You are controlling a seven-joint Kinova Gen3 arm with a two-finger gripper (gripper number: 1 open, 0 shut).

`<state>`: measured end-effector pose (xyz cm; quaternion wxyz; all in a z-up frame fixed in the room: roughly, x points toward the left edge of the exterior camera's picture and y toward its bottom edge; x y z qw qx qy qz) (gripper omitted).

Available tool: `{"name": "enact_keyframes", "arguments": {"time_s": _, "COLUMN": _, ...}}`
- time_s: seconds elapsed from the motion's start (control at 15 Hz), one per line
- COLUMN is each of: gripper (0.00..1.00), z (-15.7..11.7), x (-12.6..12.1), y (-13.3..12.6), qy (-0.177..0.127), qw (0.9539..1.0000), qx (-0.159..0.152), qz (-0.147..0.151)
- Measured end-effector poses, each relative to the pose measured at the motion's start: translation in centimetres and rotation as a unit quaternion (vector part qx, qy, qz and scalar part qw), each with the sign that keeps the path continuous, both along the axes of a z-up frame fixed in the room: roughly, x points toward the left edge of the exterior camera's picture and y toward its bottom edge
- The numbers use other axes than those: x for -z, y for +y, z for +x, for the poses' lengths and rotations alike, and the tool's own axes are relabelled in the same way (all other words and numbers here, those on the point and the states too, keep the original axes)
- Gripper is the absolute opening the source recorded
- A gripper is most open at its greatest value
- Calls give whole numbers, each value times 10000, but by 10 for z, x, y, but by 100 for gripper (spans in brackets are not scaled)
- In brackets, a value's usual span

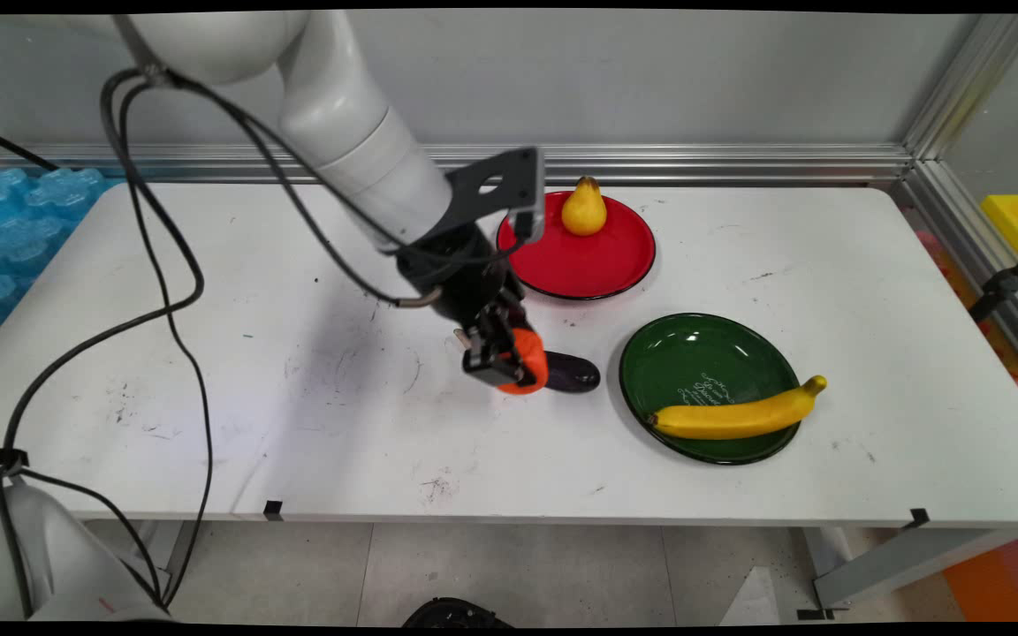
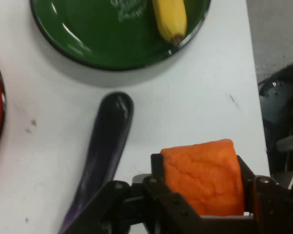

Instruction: Place the picked object on the table

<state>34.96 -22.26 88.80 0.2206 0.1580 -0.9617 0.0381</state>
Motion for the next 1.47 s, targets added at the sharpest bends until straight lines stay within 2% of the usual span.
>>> {"name": "enact_keyframes", "arguments": {"time_s": 0.33, "gripper": 0, "z": 3, "x": 33, "y": 11, "qy": -11, "qw": 9998, "qx": -133, "qz": 145}}
{"name": "enact_keyframes", "arguments": {"time_s": 0.73, "gripper": 0, "z": -11, "x": 74, "y": 7, "qy": -33, "qw": 9994, "qx": -218, "qz": 266}}
{"name": "enact_keyframes", "arguments": {"time_s": 1.13, "gripper": 0, "z": -20, "x": 99, "y": 0, "qy": -58, "qw": 9994, "qx": -177, "qz": 285}}
{"name": "enact_keyframes", "arguments": {"time_s": 1.2, "gripper": 100, "z": -20, "x": 102, "y": 0, "qy": -59, "qw": 9995, "qx": -161, "qz": 282}}
{"name": "enact_keyframes", "arguments": {"time_s": 1.47, "gripper": 100, "z": -22, "x": 105, "y": -1, "qy": -40, "qw": 9996, "qx": -86, "qz": 252}}
